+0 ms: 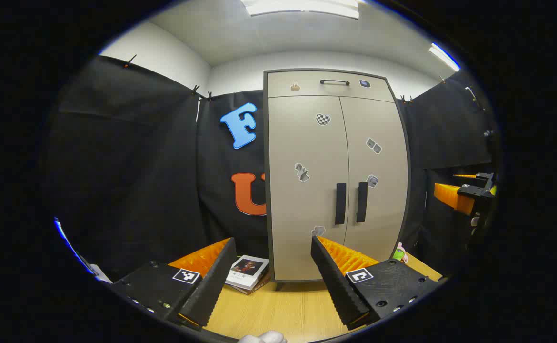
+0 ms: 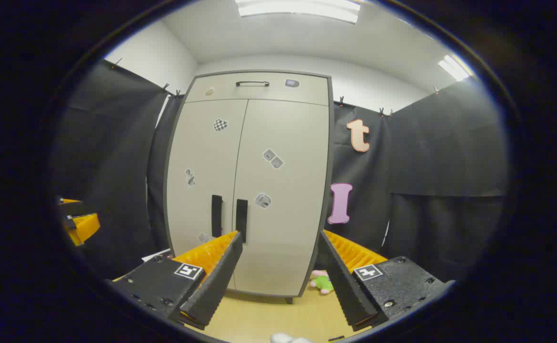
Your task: Open the right door of the double-door shoe cabinet with the right hand, and open the left door with the left hand.
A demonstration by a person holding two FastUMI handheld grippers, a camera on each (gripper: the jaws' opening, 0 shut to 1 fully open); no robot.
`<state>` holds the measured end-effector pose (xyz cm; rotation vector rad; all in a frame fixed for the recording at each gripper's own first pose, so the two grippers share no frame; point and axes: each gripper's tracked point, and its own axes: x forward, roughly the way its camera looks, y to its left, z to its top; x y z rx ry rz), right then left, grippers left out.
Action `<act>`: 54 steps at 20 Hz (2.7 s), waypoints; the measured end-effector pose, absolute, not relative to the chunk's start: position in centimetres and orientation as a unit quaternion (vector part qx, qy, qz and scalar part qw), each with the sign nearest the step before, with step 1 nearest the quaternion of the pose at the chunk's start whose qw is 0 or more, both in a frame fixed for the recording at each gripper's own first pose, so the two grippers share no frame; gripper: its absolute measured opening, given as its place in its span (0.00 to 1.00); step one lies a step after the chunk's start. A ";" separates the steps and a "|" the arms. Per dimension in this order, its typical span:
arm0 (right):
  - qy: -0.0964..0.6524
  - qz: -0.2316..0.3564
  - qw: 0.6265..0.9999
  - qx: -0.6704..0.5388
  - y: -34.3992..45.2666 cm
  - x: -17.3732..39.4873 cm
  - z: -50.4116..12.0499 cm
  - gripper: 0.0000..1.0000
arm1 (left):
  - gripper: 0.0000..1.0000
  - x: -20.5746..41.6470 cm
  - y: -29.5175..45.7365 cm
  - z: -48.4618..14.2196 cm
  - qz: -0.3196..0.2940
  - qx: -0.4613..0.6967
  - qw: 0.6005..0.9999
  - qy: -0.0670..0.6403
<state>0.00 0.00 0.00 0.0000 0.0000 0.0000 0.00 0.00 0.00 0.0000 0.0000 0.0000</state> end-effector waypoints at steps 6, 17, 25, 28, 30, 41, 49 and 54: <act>-0.001 -0.004 1.000 0.002 -0.3 0.1 0.1 1.00 | 0.95 -0.1 -0.1 0.1 -0.001 0.004 1.000 -0.001; -0.004 -0.024 1.000 0.001 -1.8 0.5 0.0 1.00 | 0.95 0.0 -0.2 -0.2 -0.011 0.005 1.000 0.003; 0.002 -0.008 1.000 0.021 1.9 8.0 -0.9 1.00 | 0.95 0.1 0.1 -0.4 0.005 0.014 1.000 0.009; 0.018 0.014 0.999 0.027 5.0 12.4 -1.9 0.97 | 0.96 0.4 0.4 -0.6 0.025 0.013 1.000 0.013; 0.022 0.016 0.999 0.022 6.5 15.5 -2.6 0.95 | 0.96 0.6 0.7 -0.6 0.039 0.010 0.999 0.014; 0.076 0.023 0.996 0.029 10.6 26.2 -7.1 0.66 | 0.96 1.2 1.6 -1.2 0.095 0.001 0.995 0.025; 0.071 -0.002 0.997 0.024 10.6 26.9 -6.9 0.37 | 0.96 1.0 1.8 -1.8 0.102 -0.004 0.994 0.035; 0.077 0.000 0.997 0.027 10.4 26.6 -7.0 0.28 | 0.96 1.1 1.8 -1.9 0.097 -0.007 0.995 0.031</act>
